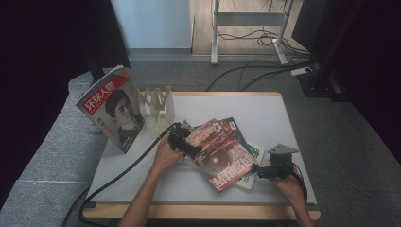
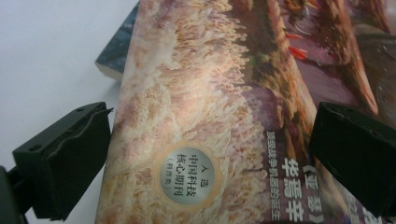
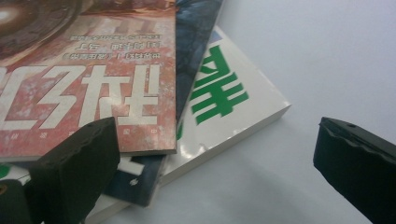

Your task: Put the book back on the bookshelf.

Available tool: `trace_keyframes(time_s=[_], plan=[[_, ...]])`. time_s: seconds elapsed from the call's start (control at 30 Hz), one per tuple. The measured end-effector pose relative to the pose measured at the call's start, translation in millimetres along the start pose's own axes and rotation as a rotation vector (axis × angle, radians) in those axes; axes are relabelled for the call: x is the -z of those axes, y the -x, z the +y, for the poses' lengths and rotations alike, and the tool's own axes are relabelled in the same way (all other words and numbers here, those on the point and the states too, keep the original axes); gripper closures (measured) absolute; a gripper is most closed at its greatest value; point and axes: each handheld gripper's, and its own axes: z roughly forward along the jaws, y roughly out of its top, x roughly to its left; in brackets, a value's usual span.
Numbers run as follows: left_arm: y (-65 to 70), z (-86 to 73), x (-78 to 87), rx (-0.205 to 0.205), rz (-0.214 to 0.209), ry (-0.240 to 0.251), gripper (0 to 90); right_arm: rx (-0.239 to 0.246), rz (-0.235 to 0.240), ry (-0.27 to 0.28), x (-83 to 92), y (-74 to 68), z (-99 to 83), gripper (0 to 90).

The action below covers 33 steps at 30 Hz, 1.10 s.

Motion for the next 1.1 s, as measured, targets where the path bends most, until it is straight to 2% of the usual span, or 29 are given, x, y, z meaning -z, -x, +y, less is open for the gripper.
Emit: trace_keyframes(time_s=[0.2, 0.47, 0.67, 0.9, 1.1], plan=[[4.1, -8.3, 6.4, 0.010, -0.003, -0.002, 0.0, -0.015, -0.023, -0.005, -5.2, 8.0, 4.7, 0.5], [10.7, -17.0, 12.8, 0.006, 0.018, -0.011, 0.0, -0.042, -0.038, -0.004, -13.1, 15.0, 9.9, 0.2], [11.3, -24.9, 15.9, 0.036, -0.007, -0.008, 0.0, -0.055, -0.053, -0.009, -18.6, 19.5, 14.9, 0.1], [16.5, -31.4, 20.4, 0.036, -0.016, -0.014, 0.0, -0.069, -0.067, -0.006, -23.9, 24.0, 18.7, 0.6], [18.9, -39.0, 21.7, 0.056, -0.054, -0.011, 0.0, -0.079, -0.079, -0.005, -28.6, 29.7, 22.1, 1.5]])
